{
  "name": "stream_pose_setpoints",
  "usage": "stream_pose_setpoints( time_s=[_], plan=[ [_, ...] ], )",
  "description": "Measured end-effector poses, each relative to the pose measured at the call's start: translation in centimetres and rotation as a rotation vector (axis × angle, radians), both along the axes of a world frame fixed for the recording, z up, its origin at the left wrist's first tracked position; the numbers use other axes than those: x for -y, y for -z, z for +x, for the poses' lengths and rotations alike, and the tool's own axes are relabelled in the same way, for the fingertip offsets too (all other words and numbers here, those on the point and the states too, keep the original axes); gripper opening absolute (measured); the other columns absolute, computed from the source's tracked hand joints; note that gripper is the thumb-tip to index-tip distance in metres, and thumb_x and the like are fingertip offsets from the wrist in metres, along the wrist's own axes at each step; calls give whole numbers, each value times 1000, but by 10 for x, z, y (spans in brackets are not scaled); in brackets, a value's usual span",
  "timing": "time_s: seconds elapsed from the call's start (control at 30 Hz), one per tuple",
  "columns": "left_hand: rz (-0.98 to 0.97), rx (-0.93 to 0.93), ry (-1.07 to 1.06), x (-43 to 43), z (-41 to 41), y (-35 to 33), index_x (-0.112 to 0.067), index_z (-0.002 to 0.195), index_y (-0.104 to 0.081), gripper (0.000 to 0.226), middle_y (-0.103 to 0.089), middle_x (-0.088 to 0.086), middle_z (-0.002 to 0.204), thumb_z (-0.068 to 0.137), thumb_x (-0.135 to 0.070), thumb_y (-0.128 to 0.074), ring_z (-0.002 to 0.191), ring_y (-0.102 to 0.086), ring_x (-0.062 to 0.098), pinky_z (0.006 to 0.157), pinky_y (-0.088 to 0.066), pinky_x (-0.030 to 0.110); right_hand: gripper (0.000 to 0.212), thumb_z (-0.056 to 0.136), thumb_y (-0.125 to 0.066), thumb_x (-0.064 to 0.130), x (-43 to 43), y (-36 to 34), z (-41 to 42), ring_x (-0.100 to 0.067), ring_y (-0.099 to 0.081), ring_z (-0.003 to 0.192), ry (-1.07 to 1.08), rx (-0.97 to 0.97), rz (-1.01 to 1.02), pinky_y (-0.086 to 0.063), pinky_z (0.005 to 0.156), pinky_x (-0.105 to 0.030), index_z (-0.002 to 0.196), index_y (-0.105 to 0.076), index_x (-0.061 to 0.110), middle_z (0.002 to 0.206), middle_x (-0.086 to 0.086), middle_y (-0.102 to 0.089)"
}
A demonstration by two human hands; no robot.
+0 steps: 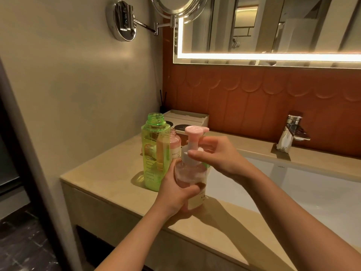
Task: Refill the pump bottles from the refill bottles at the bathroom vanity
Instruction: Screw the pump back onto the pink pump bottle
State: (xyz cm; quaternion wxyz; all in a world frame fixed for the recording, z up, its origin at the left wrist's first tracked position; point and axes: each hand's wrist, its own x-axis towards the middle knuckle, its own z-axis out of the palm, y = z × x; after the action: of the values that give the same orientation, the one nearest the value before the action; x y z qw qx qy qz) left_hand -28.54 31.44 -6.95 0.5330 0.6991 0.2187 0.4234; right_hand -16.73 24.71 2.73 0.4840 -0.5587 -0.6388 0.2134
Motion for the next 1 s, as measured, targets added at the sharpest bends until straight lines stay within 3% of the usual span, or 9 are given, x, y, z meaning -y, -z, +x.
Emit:
stream_pose_setpoints(
  time_s=[0.13, 0.3, 0.37, 0.43, 0.57, 0.67, 0.8, 0.9, 1.0],
  plan=[
    [-47, 17, -9, -4, 3, 5, -33, 111, -51, 66, -66, -9, 106, 52, -12, -72, 103, -63, 8, 86, -51, 23, 28, 71, -79, 22, -14, -2, -13, 3, -60, 72, 64, 27, 27, -50, 67, -14, 81, -56, 36, 79, 14, -62],
    [-40, 15, -18, -4, 4, 4, -24, 121, -49, 75, -68, -2, 106, 54, -9, -80, 103, -65, 14, 88, -53, 30, 24, 88, -54, 45, -13, 5, -27, -19, -55, 101, 167, 135, 77, -49, 91, -39, 104, -54, 27, 109, -3, -59],
    [-37, 7, -11, -5, 3, 6, -32, 119, -46, 75, -63, -3, 114, 57, -9, -81, 110, -60, 14, 92, -51, 33, 35, 98, -36, 35, -5, 2, -22, -14, -51, 104, 43, 33, -19, -47, 84, -23, 119, -50, 13, 121, -7, -53],
    [-15, -16, -3, -4, 1, 6, -35, 122, -44, 74, -60, -3, 119, 58, -15, -76, 114, -56, 14, 96, -49, 35, 24, 100, -31, 29, 6, 3, -14, 6, -53, 99, -78, -65, -132, -44, 71, -5, 114, -50, 33, 115, 15, -53],
    [-4, -36, -11, -3, 1, 5, -36, 120, -46, 72, -62, -12, 109, 56, -16, -70, 105, -58, 5, 80, -48, 15, 12, 88, -58, 31, 5, 7, -2, 8, -59, 89, -2, 79, -25, -49, 70, -8, 98, -59, 37, 97, 23, -61],
    [-55, -11, -22, -4, 2, 7, -16, 120, -54, 68, -68, -7, 99, 56, -7, -76, 97, -65, 10, 79, -52, 18, 48, 61, -79, 49, -10, 9, -5, -3, -60, 89, 218, 115, 60, -53, 74, -22, 99, -63, 23, 94, 13, -65],
    [-13, -1, -22, -3, 5, 5, -20, 118, -54, 67, -70, -2, 104, 56, -18, -79, 103, -65, 14, 87, -53, 31, 78, 49, -64, 70, -27, 21, -18, -15, -55, 99, 446, 239, 93, -52, 82, -42, 112, -55, 25, 106, 7, -61],
    [43, 9, -14, -1, 7, -1, -28, 123, -52, 67, -65, -5, 114, 61, -29, -78, 111, -60, 11, 92, -50, 32, 52, 72, -59, 64, -21, 23, -22, -12, -46, 109, 331, 216, 91, -46, 90, -34, 114, -47, 34, 115, 10, -51],
    [16, 33, -20, 0, 4, 1, -34, 116, -51, 66, -65, -10, 111, 60, -15, -81, 107, -61, 5, 87, -50, 20, 11, 97, -42, 32, 1, 13, -18, 3, -56, 96, -40, -71, -65, -47, 76, -8, 103, -44, 41, 104, 19, -53]
  ],
)
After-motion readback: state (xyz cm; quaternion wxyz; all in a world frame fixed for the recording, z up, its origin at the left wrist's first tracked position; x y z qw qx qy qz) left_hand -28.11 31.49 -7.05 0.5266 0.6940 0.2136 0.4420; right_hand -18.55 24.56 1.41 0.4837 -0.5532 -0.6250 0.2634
